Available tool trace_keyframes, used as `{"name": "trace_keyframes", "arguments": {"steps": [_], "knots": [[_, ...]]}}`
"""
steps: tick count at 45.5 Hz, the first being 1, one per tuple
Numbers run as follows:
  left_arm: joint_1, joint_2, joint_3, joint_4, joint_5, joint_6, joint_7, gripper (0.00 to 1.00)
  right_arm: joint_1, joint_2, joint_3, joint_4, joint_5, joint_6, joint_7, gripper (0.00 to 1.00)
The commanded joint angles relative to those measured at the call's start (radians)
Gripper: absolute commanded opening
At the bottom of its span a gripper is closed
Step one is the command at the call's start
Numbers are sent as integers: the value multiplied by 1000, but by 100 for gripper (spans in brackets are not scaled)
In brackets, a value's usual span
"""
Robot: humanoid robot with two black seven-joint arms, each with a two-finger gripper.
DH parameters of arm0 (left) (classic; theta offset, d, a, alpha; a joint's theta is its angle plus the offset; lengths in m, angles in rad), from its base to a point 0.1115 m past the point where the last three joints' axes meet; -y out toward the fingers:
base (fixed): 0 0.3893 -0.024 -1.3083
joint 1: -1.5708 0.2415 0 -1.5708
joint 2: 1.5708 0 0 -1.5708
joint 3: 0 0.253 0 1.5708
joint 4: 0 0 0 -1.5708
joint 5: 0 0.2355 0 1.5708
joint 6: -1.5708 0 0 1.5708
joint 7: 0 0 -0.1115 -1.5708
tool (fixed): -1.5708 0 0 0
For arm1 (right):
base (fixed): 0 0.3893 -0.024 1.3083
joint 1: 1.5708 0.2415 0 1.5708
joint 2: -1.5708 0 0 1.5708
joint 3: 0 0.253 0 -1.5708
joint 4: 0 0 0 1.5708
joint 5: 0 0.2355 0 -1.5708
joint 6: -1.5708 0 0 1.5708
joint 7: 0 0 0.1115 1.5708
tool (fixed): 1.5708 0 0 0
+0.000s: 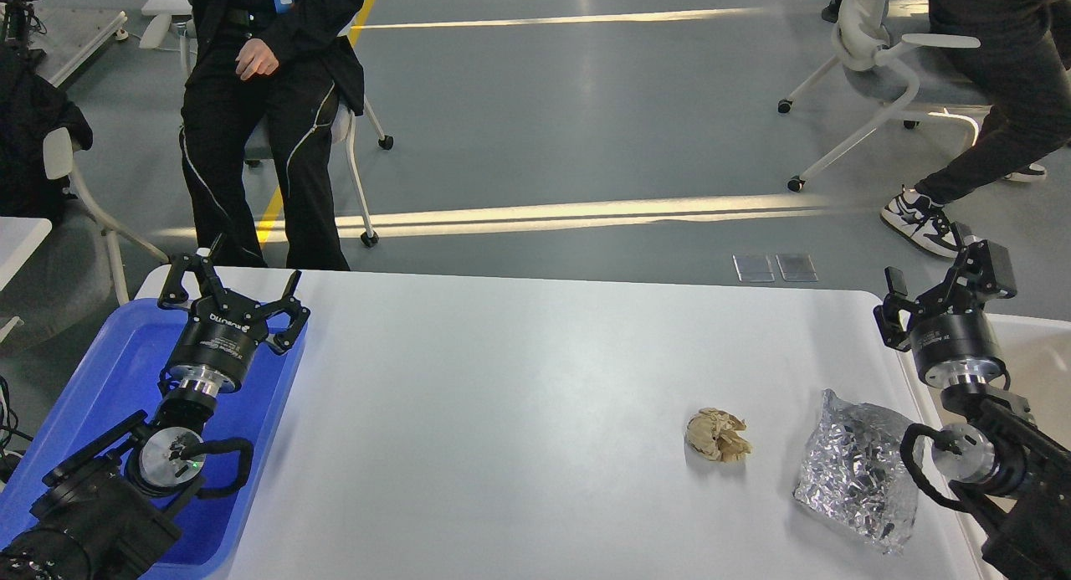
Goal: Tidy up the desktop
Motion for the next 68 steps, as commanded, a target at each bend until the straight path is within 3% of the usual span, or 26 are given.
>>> {"name": "trace_keyframes", "arguments": {"steps": [1,24,27,32,43,51,59,61,65,68], "knots": [[0,0,0,0,0,0,0,100,4,-2,0,9,5,1,-2,100],[0,0,0,0,1,-3,0,100,11,-17,-8,14,8,-1,-18,100],[0,0,2,-2,1,-3,1,100,4,-22,-14,56,19,2,-50,100],[0,-1,2,0,1,-3,0,100,-5,-49,-14,138,40,-4,-156,100],[0,-1,2,0,1,-5,0,100,-5,-80,-37,161,57,4,-166,100],[0,-1,2,-2,3,-5,1,100,-5,-187,-164,260,45,6,-164,100],[0,-1,2,-2,3,-5,1,100,12,-383,-200,418,31,6,-173,100],[0,0,2,-2,3,-5,1,100,27,-439,-233,451,8,6,-202,100],[0,0,2,-2,1,-5,1,100,84,-523,-322,526,-23,6,-305,100],[0,0,2,-2,1,-5,1,100,112,-583,-367,563,-26,6,-348,100]]}}
